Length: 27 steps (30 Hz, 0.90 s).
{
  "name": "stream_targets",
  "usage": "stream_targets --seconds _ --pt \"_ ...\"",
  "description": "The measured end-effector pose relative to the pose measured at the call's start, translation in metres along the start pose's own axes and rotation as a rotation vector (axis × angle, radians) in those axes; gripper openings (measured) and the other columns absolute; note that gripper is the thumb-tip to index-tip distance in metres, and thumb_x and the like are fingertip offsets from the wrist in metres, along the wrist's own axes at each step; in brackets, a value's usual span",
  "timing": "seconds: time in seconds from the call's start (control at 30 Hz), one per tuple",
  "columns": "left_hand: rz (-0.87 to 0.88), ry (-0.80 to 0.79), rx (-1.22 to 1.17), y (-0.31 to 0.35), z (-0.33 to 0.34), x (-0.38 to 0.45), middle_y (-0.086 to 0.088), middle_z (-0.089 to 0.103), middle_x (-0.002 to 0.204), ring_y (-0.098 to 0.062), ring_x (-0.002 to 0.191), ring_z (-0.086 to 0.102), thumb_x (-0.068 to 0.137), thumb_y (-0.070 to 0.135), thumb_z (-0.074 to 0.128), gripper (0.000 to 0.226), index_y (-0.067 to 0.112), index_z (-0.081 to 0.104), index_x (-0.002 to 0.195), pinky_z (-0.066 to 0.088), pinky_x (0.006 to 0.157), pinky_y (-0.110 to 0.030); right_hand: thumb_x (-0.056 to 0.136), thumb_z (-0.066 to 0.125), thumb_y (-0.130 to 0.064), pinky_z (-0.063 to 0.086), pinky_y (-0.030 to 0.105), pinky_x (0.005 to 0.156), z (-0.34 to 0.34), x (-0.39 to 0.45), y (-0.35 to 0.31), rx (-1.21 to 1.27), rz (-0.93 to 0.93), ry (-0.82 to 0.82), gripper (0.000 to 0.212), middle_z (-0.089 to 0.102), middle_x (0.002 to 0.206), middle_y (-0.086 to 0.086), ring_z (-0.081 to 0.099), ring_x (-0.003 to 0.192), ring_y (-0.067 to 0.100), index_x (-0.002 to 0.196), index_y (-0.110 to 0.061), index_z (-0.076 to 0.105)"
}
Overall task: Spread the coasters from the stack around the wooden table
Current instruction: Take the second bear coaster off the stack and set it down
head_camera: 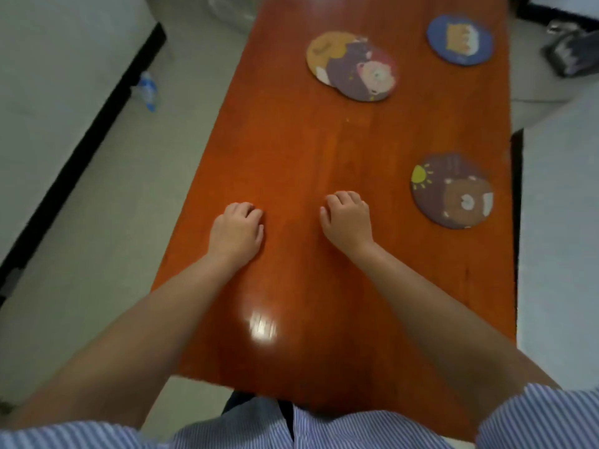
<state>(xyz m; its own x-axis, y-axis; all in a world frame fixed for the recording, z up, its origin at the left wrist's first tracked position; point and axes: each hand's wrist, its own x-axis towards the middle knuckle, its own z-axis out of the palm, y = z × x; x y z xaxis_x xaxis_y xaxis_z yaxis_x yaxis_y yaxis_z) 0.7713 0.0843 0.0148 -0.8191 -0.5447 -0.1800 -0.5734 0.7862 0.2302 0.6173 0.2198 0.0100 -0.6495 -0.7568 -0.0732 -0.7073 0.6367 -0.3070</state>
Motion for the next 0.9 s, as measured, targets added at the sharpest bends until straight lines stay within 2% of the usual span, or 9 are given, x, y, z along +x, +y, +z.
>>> stream_targets --seconds 0.17,0.3,0.37,0.43,0.53,0.67,0.77,0.9 --pt "0.070 0.012 -0.027 0.014 -0.002 0.090 -0.018 0.049 0.135 -0.033 0.127 0.040 0.089 0.024 0.047 0.037 0.008 0.050 0.122 0.039 0.101 -0.045 0.092 0.050 -0.019 0.046 0.043 0.090 -0.014 0.053 0.022 0.024 0.150 0.089 0.030 0.064 0.116 0.019 0.054 0.112 0.034 0.112 0.000 0.061" --pt "0.068 0.020 -0.053 0.025 0.002 0.150 -0.017 0.036 0.146 -0.030 0.138 0.026 0.092 0.028 0.042 0.045 0.009 0.039 0.133 0.024 0.112 -0.044 0.093 0.049 -0.023 0.047 0.042 0.084 -0.027 0.115 0.042 -0.108 0.064 0.115 0.029 0.066 0.111 0.019 0.056 0.106 0.035 0.106 0.000 0.062" --pt "0.067 0.027 -0.055 0.026 0.004 0.170 -0.016 0.032 0.149 -0.028 0.140 0.021 0.093 0.030 0.040 0.047 0.009 0.035 0.136 0.019 0.115 -0.043 0.095 0.045 -0.026 0.044 0.042 0.090 -0.030 0.150 0.050 -0.176 0.032 0.077 0.033 0.061 0.119 0.017 0.052 0.112 0.033 0.113 -0.002 0.057" --pt "0.093 0.043 -0.051 0.024 0.006 0.182 -0.016 0.032 0.149 -0.028 0.141 0.021 0.093 0.030 0.039 0.048 0.009 0.035 0.136 0.016 0.115 -0.044 0.096 0.045 -0.027 0.039 0.043 0.102 -0.029 0.186 0.056 -0.186 0.060 0.044 0.039 0.050 0.134 0.019 0.043 0.126 0.033 0.126 -0.002 0.047" --pt "0.130 0.089 -0.044 0.023 0.009 0.184 -0.018 0.039 0.144 -0.031 0.138 0.029 0.091 0.031 0.038 0.048 0.006 0.041 0.132 0.020 0.113 -0.046 0.095 0.048 -0.023 0.033 0.044 0.108 -0.028 0.230 0.064 -0.164 0.132 0.042 0.043 0.040 0.143 0.020 0.033 0.133 0.035 0.132 -0.001 0.040" --pt "0.135 0.118 -0.034 0.023 0.011 0.183 -0.020 0.046 0.139 -0.032 0.134 0.036 0.088 0.034 0.032 0.052 0.004 0.046 0.128 0.024 0.110 -0.046 0.096 0.043 -0.009 0.044 0.042 0.093 -0.025 0.252 0.066 -0.169 0.072 0.080 0.023 0.056 0.124 0.023 0.048 0.115 0.036 0.111 0.002 0.055" --pt "0.135 0.124 -0.044 0.023 0.013 0.183 -0.019 0.046 0.139 -0.032 0.134 0.036 0.088 0.030 0.039 0.048 0.005 0.046 0.128 0.022 0.110 -0.045 0.091 0.033 0.006 0.048 0.042 0.078 -0.030 0.248 0.073 -0.221 -0.018 0.098 0.027 0.060 0.110 0.023 0.055 0.101 0.035 0.104 0.002 0.055" --pt "0.128 0.126 -0.062 0.023 0.013 0.183 -0.018 0.045 0.140 -0.031 0.135 0.035 0.088 0.029 0.042 0.047 0.005 0.047 0.127 0.023 0.111 -0.045 0.084 0.035 0.011 0.048 0.044 0.074 -0.044 0.232 0.076 -0.216 -0.069 0.106 0.028 0.060 0.108 0.027 0.056 0.096 0.039 0.103 0.005 0.055"
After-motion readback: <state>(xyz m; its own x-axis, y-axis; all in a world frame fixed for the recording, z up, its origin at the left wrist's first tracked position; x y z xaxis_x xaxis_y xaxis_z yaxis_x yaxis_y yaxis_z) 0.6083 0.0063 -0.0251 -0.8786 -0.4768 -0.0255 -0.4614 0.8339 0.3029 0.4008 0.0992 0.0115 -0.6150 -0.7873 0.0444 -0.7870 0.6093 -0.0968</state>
